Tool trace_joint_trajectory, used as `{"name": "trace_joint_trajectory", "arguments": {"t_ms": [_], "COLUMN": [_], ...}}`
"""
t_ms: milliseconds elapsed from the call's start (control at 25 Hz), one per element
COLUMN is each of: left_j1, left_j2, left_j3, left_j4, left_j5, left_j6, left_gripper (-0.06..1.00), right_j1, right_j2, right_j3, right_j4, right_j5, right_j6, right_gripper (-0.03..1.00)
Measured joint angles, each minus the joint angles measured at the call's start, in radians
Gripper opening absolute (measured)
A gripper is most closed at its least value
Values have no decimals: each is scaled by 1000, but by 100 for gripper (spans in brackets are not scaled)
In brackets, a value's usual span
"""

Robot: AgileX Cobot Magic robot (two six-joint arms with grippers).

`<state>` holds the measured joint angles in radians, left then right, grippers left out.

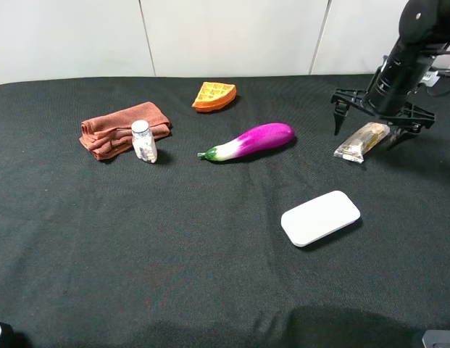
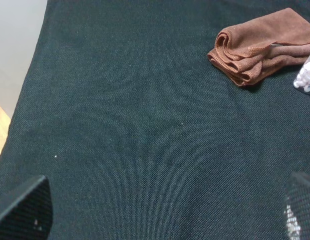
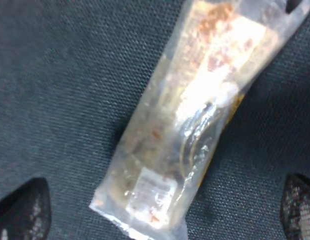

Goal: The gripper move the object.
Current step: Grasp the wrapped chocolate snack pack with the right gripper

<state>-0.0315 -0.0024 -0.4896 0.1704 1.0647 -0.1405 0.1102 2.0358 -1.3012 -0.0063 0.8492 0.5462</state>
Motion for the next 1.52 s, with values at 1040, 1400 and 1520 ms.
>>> {"name": "trace_joint_trajectory", "arguments": {"t_ms": [1040,1400,1520], "left_j1": [0,0,0], "left_j2": [0,0,0], "left_j3": [0,0,0], "left_j4": [0,0,0], "left_j5": [0,0,0], "left_j6": [0,0,0], "left_gripper": [95,95,95], "right_j1": [0,0,0], "right_j2": [95,103,105], "right_j3": [-81,-81,-81], "right_j4": [-18,-23,-23], "right_j5": [7,8,8], "right_j6": [19,19,19], "right_gripper": [69,69,69]}}
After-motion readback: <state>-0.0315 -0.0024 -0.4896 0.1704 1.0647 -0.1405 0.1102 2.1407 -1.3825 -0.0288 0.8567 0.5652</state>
